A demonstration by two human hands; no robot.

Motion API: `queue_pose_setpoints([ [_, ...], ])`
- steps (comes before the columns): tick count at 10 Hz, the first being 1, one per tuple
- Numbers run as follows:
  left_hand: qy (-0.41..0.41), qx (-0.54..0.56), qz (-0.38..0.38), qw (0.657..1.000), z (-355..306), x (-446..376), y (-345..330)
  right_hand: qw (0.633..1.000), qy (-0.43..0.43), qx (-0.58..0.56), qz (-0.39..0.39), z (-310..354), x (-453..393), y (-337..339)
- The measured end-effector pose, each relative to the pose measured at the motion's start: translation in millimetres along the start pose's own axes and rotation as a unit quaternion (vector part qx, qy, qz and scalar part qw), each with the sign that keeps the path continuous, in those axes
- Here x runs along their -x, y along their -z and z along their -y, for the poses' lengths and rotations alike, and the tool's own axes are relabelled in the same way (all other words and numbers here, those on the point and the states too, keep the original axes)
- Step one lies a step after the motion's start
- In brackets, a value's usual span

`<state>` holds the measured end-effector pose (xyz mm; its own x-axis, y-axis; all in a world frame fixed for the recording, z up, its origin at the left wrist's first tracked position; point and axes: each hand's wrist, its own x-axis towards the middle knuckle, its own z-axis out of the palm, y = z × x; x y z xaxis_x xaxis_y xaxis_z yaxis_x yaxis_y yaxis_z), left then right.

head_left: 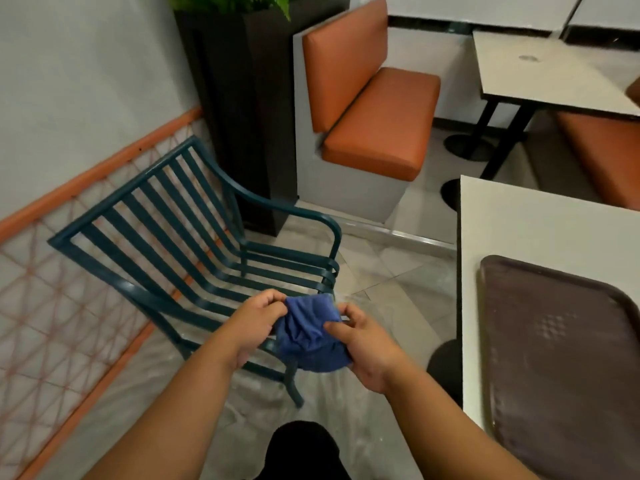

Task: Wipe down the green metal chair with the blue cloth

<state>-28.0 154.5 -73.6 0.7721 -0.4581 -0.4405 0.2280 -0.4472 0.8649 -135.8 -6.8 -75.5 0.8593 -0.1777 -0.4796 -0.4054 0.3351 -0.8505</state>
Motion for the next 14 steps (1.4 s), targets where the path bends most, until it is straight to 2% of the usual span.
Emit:
queue_pose_setpoints([
  [1,-0.025,-0.032,-0.027,0.999,-12,-1,-27,0.990,0.073,0.112,-0.033,13,14,18],
  [2,-0.070,-0.065,-0.083,0.992,-30,-1,-66,0.976,0.118,0.172,-0.069,18,25,48],
  [3,-0.098,-0.104,-0.095,0.985,-49,-1,-116,0.960,0.125,0.223,-0.111,25,39,92],
  [4,-0.104,-0.130,-0.064,0.984,-65,-6,-169,0.942,0.124,0.279,-0.140,30,54,140],
  [5,-0.088,-0.142,-0.007,0.986,-79,-11,-220,0.912,0.100,0.360,-0.168,31,70,192],
  [6,-0.066,-0.156,0.055,0.984,-89,-14,-266,0.898,0.079,0.397,-0.173,33,89,241],
  [7,-0.014,-0.091,0.124,0.988,-100,-13,-309,0.884,0.074,0.425,-0.179,30,105,278],
  [8,0.059,0.019,0.165,0.984,-100,-12,-346,0.790,0.146,0.555,-0.215,11,113,304],
  [9,0.057,0.017,0.161,0.985,-75,-18,-375,0.728,0.190,0.630,-0.192,-17,120,321],
  [10,0.039,-0.091,0.131,0.986,-50,-17,-386,0.759,0.127,0.617,-0.166,-40,131,332],
  [11,-0.004,-0.172,0.109,0.979,-37,-19,-387,0.801,0.089,0.548,-0.224,-54,131,338],
  [12,-0.040,-0.213,0.110,0.970,-46,-13,-387,0.845,0.032,0.481,-0.233,-53,127,339],
  [13,-0.071,-0.293,0.120,0.946,-49,-9,-384,0.845,-0.001,0.491,-0.212,-49,120,340],
  [14,-0.127,-0.398,0.104,0.903,-60,-9,-381,0.794,-0.016,0.575,-0.197,-28,110,334],
])
